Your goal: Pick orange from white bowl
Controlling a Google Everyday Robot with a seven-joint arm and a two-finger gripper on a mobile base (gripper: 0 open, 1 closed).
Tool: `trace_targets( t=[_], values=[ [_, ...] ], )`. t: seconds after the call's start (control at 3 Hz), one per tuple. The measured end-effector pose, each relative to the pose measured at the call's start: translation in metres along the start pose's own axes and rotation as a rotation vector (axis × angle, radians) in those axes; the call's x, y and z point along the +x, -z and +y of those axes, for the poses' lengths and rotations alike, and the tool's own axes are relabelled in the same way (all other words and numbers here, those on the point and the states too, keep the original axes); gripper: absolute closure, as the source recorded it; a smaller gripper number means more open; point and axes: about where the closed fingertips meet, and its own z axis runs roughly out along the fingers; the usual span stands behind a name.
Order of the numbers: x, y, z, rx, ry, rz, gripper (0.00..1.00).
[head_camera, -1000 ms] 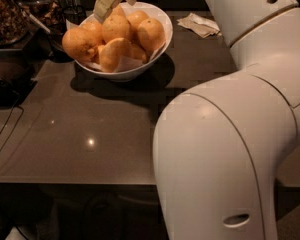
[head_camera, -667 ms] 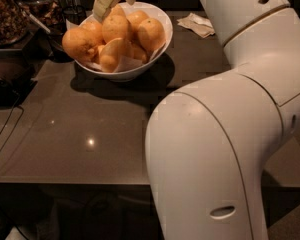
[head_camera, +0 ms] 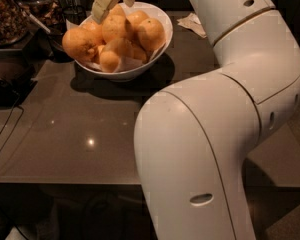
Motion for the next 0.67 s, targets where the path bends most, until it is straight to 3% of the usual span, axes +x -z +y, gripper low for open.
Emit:
trace_targets(
  t=[0.67],
  values=[
    [-0.0054, -0.0187, -0.0026, 0.013, 0.003, 0.037, 0.29]
  ],
)
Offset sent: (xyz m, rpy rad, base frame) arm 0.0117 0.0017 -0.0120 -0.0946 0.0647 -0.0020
